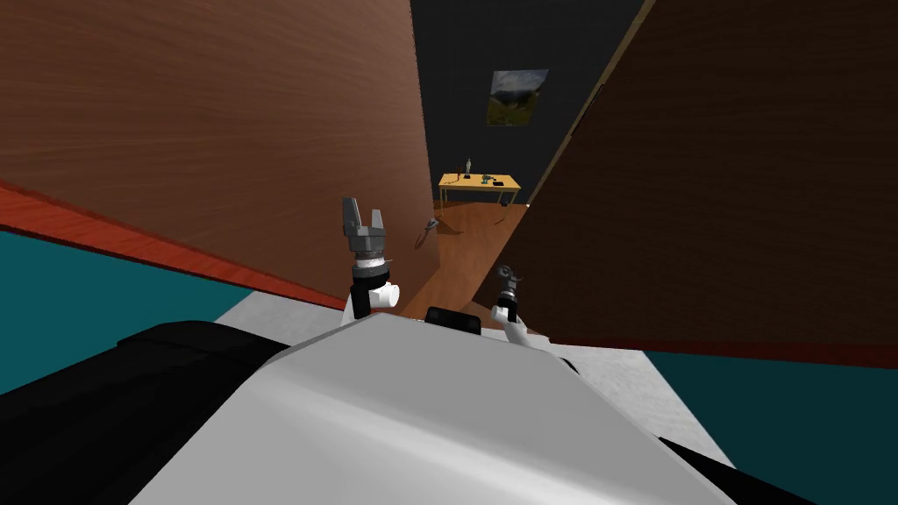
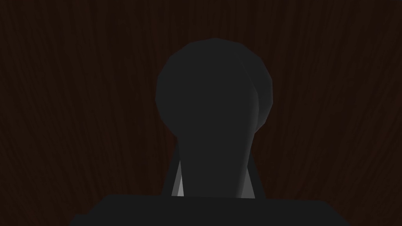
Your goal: Push the door open
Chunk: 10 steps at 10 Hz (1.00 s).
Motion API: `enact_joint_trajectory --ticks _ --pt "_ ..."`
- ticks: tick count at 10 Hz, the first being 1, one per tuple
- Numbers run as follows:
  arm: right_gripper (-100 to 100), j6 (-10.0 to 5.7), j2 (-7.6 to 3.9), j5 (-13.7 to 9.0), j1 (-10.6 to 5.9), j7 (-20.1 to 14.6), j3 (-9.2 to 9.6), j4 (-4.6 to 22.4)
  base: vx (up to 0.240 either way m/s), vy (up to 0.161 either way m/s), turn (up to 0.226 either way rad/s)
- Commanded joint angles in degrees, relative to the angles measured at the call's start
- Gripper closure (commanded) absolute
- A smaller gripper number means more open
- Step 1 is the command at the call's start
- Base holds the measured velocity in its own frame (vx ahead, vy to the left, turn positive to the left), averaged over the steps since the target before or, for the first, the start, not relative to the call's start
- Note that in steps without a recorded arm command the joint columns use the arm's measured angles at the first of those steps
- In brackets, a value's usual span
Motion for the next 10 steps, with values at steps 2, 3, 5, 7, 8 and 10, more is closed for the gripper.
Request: enact_joint_trajectory --ticks 2,3,5,7,8,10 --pt "100 0.01 0.06 -1.6 0.22 2.04 -1.79 -0.78 0.184 0.04 -0.083" --pt "100 0.01 0.06 -1.6 0.22 2.04 -1.79 -0.78 0.132 0.009 -0.026" --pt "100 0.04 0.79 -2.61 0.03 3.43 -2.75 -0.69 0.083 0.015 -0.045" --pt "100 0.05 1.34 -3.28 -0.09 4.35 -3.39 -0.64 0.179 0.045 -0.087" --pt "100 0.06 1.68 -3.63 -0.16 4.84 -3.73 -0.61 0.168 0.016 -0.057" --pt "100 0.07 2.0 -3.96 -0.22 5.3 -4.04 -0.58 0.136 0.023 -0.038"
